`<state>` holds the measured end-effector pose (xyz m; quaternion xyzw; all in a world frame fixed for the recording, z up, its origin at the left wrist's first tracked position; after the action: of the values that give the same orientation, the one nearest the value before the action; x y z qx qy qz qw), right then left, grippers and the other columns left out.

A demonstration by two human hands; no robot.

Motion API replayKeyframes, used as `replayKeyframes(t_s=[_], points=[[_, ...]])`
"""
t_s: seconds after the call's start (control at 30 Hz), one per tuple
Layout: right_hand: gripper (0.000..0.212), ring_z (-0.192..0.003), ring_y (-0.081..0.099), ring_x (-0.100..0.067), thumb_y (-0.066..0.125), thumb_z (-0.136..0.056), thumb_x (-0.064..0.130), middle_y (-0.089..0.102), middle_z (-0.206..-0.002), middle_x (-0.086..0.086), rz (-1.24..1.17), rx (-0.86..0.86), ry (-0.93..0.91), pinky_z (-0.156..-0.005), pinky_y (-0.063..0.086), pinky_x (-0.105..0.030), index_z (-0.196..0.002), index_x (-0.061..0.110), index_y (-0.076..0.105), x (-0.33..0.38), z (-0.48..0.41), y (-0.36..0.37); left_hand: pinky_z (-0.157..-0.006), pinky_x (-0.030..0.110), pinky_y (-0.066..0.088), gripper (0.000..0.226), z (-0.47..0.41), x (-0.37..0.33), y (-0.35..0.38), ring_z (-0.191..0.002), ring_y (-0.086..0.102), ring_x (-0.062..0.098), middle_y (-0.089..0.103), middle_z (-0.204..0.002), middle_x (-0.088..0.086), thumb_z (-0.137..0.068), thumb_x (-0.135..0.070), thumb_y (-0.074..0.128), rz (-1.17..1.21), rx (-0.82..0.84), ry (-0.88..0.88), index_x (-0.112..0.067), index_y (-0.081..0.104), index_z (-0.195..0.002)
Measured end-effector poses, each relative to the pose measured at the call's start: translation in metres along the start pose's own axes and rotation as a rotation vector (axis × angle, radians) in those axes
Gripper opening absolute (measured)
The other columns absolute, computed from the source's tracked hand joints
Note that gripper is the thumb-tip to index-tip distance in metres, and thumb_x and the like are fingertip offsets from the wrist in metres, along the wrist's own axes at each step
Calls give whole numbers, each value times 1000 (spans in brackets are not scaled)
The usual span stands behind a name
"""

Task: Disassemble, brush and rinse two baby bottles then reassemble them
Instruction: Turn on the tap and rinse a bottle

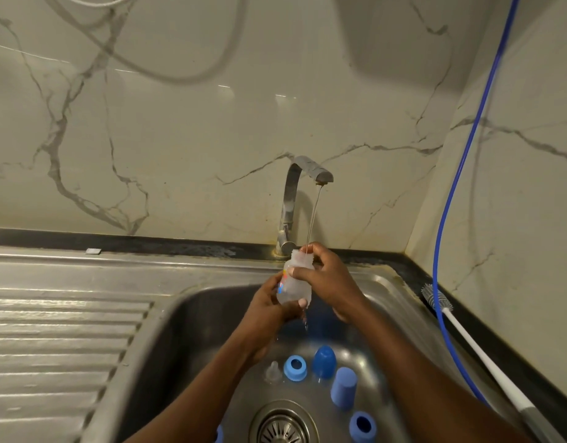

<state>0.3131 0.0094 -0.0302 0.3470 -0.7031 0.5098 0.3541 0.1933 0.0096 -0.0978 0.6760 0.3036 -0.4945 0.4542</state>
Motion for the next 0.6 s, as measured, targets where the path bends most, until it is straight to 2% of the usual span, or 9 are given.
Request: replayKeyframes(t_s=[0.07, 0.13, 0.2, 0.27, 0.33, 0.4, 0.5, 0.53, 0.6], points=[[46, -107, 59, -19, 72, -85, 36, 58, -121, -2, 84, 7, -13, -86, 56, -31, -123, 22, 52, 2, 2, 6, -75, 29, 58, 60, 0, -1, -2, -97, 71, 20, 64, -118, 8, -81, 0, 74, -65, -64, 31, -27, 46, -126], [58, -108, 55, -16, 76, -80, 44, 53, -120, 0, 192, -36, -38, -79, 51, -21, -127, 20, 52, 6, 3, 7, -74, 28, 59, 62, 0, 0, -2, -96, 71, 19, 63, -117, 7, -81, -2, 75, -83, -76, 17, -27, 43, -128], [55, -108, 55, -16, 78, -79, 35, 53, -120, 0, 217, -31, -50, -76, 48, -17, -126, 21, 53, 5, 4, 5, -81, 35, 60, 51, 0, 2, 0, -101, 70, 23, 66, -119, 9, -87, -5, 68, 10, -15, -40, -24, 47, -129], [42, -106, 59, -18, 76, -80, 16, 60, -119, 0, 77, 20, -23, -77, 53, -23, -117, 25, 57, -2, 1, 1, -89, 41, 58, 41, 1, 1, 4, -106, 69, 26, 68, -119, 12, -92, -5, 60, 151, 63, -102, -20, 53, -129], [34, -101, 63, -23, 68, -82, 3, 64, -115, -5, -171, 30, 34, -74, 55, -27, -109, 22, 58, -7, 1, -5, -89, 39, 58, 43, 1, 0, 4, -106, 69, 26, 69, -117, 12, -90, 0, 60, 124, 66, -82, -17, 54, -129], [31, -98, 65, -21, 67, -87, 12, 64, -115, -6, -239, 73, 57, -73, 56, -26, -115, 20, 55, -6, 4, -3, -82, 35, 60, 53, 1, 0, 2, -102, 70, 24, 66, -117, 12, -84, 3, 67, 13, 6, -28, -20, 50, -129], [54, -105, 57, -13, 74, -83, 34, 54, -115, 8, 68, 74, 25, -78, 53, -24, -128, 24, 48, -6, 7, 5, -77, 29, 58, 58, 1, 1, 3, -101, 70, 18, 64, -121, 9, -83, 0, 71, -58, -16, -5, -24, 45, -130], [51, -104, 57, -13, 75, -83, 33, 54, -113, 9, 95, 29, 17, -79, 54, -25, -126, 24, 49, -5, 7, 2, -79, 30, 58, 56, 1, 1, 5, -103, 70, 18, 66, -120, 8, -85, -3, 69, -39, 16, -12, -23, 46, -132], [38, -102, 62, -18, 73, -85, 21, 62, -118, -1, -93, 7, 59, -85, 58, -37, -116, 25, 52, -7, 3, -5, -86, 33, 58, 47, 1, 0, 7, -106, 69, 21, 71, -114, 6, -89, -2, 63, 80, 82, -49, -20, 52, -131]])
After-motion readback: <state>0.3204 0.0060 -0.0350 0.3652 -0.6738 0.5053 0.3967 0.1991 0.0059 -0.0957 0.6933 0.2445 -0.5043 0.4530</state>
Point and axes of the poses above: each hand's wrist, its own z-axis away from the middle knuckle, its own y-axis out of the palm, x = y × z, the point moved 4 cm from there along -z, towards the middle knuckle
